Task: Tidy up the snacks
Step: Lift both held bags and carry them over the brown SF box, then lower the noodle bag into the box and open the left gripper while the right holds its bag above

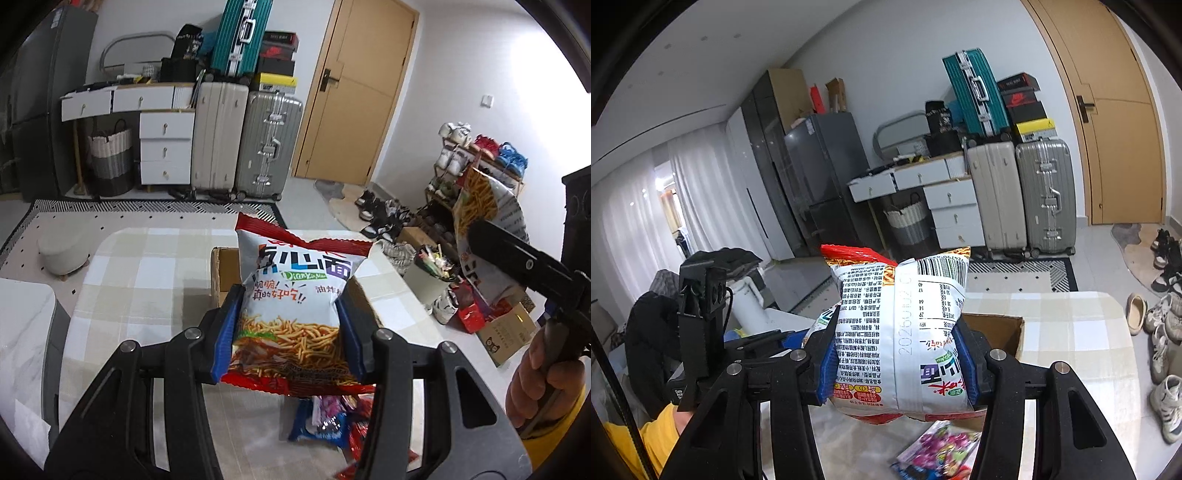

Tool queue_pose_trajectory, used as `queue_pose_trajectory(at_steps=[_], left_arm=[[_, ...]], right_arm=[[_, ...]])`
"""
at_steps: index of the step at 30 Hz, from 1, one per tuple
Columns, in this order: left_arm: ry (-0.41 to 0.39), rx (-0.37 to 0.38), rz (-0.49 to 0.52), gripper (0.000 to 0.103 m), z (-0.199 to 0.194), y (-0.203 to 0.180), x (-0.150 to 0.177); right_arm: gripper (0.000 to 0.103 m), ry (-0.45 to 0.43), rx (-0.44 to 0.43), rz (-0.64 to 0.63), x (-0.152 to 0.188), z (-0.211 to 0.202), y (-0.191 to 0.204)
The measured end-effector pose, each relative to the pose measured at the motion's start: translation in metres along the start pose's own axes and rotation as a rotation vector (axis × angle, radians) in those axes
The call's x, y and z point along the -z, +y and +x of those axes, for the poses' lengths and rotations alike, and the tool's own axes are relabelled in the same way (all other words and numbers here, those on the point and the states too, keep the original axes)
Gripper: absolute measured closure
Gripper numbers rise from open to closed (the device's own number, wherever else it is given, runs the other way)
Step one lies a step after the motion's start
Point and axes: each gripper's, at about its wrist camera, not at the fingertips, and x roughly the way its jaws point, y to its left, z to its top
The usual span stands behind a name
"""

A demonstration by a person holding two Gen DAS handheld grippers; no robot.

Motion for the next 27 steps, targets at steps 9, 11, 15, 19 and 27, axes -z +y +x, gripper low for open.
queue_pose_trajectory(at_steps=[9,11,15,19,27], left_arm=[[0.068,-0.02,-0.015,0.057,0.073,0.012,-0.026],[0.083,-0.025,-0.016,0.057,0.088,0.015,-0.031],[0.113,-0.035,-0.024,0.057,0.122,0.021,-0.041],[0.155,-0.035,-0.034,0.057,0.159,0.026,-0.045],[0.2,-0.048,-0.017,0.057,0.216,0.031,-0.043]], right_arm=[[0.05,0.095,0.025,0.051,-0.01,0.062,-0.042],[0.05,0.113,0.031,0.058,-0.01,0.074,-0.05],[0.05,0.15,0.042,0.067,-0.008,0.099,-0.065],[0.05,0.195,0.054,0.085,-0.002,0.125,-0.081],[0.05,0.247,0.065,0.119,0.009,0.16,-0.106]])
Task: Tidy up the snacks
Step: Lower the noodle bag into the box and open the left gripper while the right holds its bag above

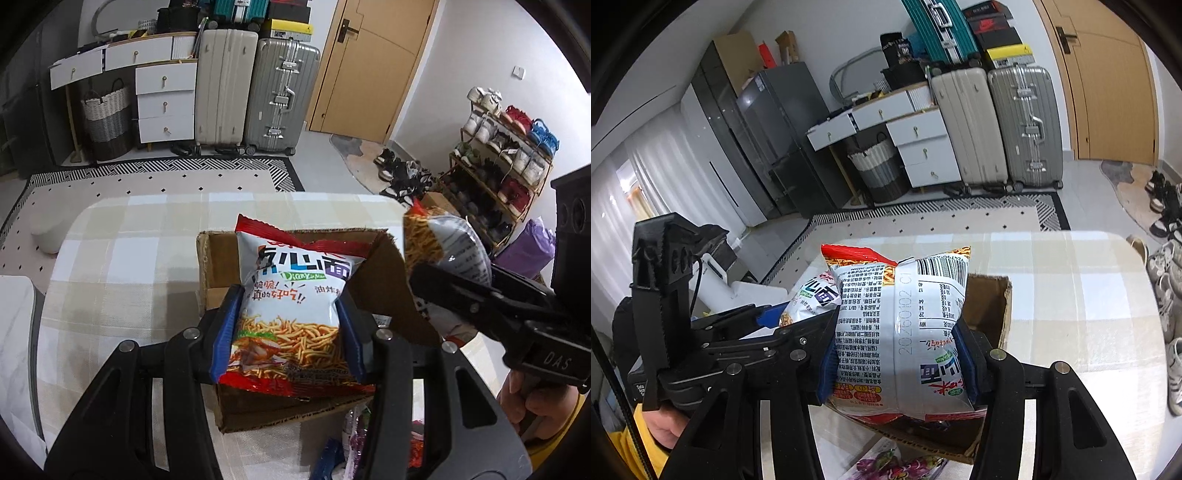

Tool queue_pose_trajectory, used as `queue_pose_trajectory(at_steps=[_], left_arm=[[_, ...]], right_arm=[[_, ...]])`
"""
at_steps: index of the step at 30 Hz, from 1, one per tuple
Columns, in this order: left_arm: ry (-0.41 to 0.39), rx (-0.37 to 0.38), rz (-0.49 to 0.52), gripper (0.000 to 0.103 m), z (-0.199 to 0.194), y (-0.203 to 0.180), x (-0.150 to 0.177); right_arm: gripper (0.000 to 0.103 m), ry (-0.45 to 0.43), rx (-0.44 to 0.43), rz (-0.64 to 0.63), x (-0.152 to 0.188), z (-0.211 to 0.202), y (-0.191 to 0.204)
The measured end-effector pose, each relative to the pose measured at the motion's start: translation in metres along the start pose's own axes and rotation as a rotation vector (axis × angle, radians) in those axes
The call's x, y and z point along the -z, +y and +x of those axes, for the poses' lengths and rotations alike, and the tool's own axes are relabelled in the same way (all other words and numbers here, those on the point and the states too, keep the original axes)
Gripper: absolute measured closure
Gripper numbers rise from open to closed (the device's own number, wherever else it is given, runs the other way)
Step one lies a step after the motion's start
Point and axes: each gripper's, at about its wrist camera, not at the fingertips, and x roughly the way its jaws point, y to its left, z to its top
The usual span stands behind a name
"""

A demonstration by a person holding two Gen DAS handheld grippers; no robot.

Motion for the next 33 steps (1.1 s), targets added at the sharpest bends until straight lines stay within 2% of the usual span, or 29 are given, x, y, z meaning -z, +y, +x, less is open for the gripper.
queue_pose_trajectory(at_steps=[9,16,18,23,25,30,33], left_arm=[[0.038,-0.01,-0.012,0.057,0.044,0.008,0.0],[0.041,-0.022,-0.008,0.053,0.051,0.011,0.007],[0.04,-0.031,-0.006,0.048,0.044,0.012,0.015],[0.018,-0.033,-0.015,0.047,0.029,0.011,0.019],[0.01,-0.036,-0.016,0.042,0.021,0.012,0.02],[-0.013,-0.054,-0.016,0.04,-0.012,0.012,0.035],[-0.02,-0.063,-0.024,0.034,-0.025,0.016,0.038]], right_arm=[[0.05,0.034,0.006,0.015,0.013,0.017,-0.01],[0.05,0.048,0.009,0.023,0.021,0.019,-0.011],[0.05,0.055,0.01,0.025,0.022,0.02,-0.011],[0.05,0.067,0.025,0.024,0.019,0.025,-0.011],[0.05,0.075,0.031,0.023,0.018,0.027,-0.011],[0.05,0.092,0.045,0.019,0.02,0.033,-0.009],[0.05,0.102,0.054,0.017,0.02,0.036,-0.008]])
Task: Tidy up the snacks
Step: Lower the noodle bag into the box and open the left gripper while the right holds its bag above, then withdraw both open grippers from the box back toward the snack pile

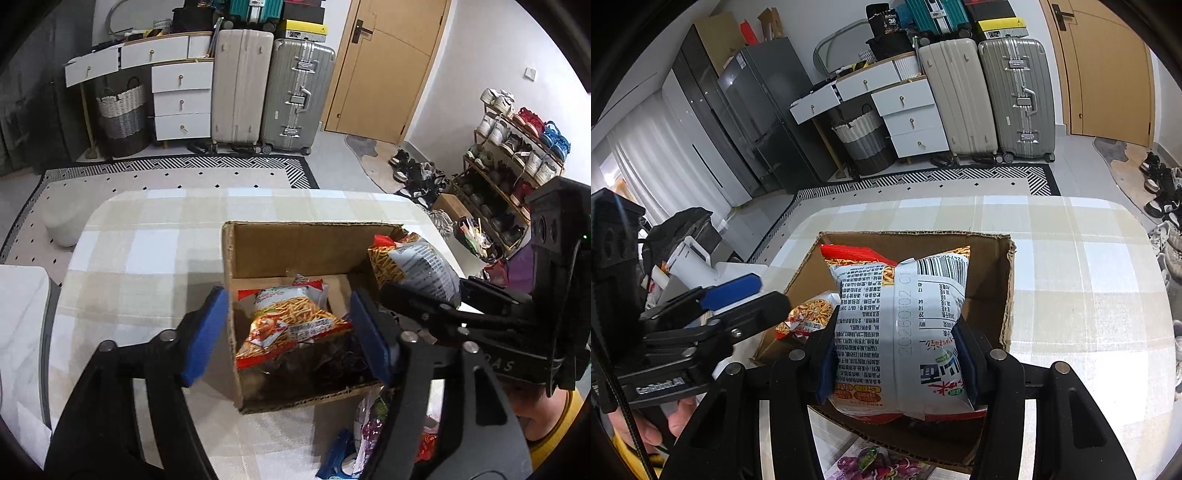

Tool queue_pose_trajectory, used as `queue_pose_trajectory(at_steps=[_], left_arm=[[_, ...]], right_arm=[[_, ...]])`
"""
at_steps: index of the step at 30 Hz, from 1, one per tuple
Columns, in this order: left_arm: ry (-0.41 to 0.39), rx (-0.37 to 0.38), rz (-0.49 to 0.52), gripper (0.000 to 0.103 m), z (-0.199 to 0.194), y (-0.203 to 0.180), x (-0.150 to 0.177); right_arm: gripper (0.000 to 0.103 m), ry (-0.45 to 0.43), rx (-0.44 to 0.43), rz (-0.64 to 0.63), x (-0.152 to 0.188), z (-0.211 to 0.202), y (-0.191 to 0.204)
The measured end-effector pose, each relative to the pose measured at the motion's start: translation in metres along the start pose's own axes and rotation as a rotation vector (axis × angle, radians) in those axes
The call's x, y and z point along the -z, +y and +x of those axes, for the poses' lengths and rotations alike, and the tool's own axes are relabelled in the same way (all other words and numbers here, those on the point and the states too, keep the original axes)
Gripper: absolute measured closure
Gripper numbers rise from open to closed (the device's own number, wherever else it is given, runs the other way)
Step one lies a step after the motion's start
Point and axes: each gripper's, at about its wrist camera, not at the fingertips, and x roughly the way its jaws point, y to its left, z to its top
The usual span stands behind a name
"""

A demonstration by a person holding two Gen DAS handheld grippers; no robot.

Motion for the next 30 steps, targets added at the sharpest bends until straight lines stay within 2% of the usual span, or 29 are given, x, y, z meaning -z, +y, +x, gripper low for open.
queue_pose_trajectory(at_steps=[8,11,13,21,30], left_arm=[[-0.023,-0.019,-0.01,0.031,-0.034,0.005,0.003],[-0.033,-0.025,-0.006,0.028,-0.044,0.003,0.005],[-0.035,-0.024,-0.006,0.026,-0.053,0.001,0.008],[-0.059,-0.018,0.012,0.026,-0.099,-0.016,0.021],[-0.106,-0.002,0.03,0.024,-0.171,-0.037,0.053]], right_arm=[[0.047,0.001,0.018,-0.011,-0.002,0.001,0.009],[0.037,-0.018,0.037,-0.029,-0.001,-0.006,0.013],[0.033,-0.05,0.037,-0.041,-0.001,-0.016,0.016],[0.033,-0.124,0.019,-0.056,0.004,-0.063,0.029],[0.026,-0.251,-0.013,-0.094,0.039,-0.147,0.064]])
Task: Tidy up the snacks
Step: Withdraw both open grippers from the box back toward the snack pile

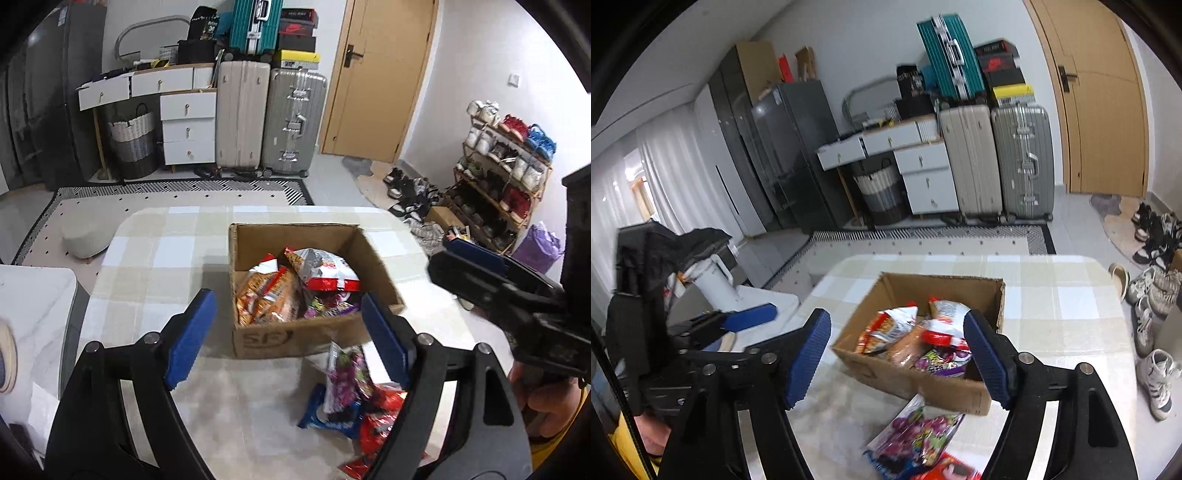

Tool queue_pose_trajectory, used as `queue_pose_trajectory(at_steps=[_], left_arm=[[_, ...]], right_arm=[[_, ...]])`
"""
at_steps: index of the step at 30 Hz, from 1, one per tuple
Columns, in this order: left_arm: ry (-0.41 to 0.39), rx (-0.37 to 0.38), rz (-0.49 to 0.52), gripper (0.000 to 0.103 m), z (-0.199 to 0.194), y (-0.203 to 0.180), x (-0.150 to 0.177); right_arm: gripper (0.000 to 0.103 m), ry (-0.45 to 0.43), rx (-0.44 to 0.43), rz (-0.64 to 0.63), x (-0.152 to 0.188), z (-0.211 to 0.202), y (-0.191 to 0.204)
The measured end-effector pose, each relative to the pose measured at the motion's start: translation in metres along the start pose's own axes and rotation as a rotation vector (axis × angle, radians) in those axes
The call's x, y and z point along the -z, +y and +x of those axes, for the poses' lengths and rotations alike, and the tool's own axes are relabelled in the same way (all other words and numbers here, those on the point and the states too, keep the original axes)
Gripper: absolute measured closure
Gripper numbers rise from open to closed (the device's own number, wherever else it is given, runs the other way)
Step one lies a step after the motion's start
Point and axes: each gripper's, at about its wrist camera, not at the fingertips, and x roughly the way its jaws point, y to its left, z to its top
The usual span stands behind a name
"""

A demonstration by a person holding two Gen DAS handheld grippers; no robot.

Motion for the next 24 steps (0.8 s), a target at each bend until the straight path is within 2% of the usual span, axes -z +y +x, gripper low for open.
queue_pose_trajectory(at_steps=[11,21,23,24], left_arm=[[-0.076,0.012,0.002,0.02,-0.103,-0.021,0.048],[-0.157,0.021,0.018,0.018,-0.193,-0.032,0.097],[-0.174,0.028,0.016,0.013,-0.211,-0.032,0.109],[-0.18,0.028,0.011,0.007,-0.22,-0.032,0.116]], right_arm=[[0.013,-0.16,-0.026,0.016,0.04,-0.112,0.037],[0.006,-0.259,-0.017,0.044,0.086,-0.179,0.053],[0.004,-0.274,-0.011,0.037,0.094,-0.185,0.06],[0.003,-0.284,-0.007,0.032,0.099,-0.189,0.061]])
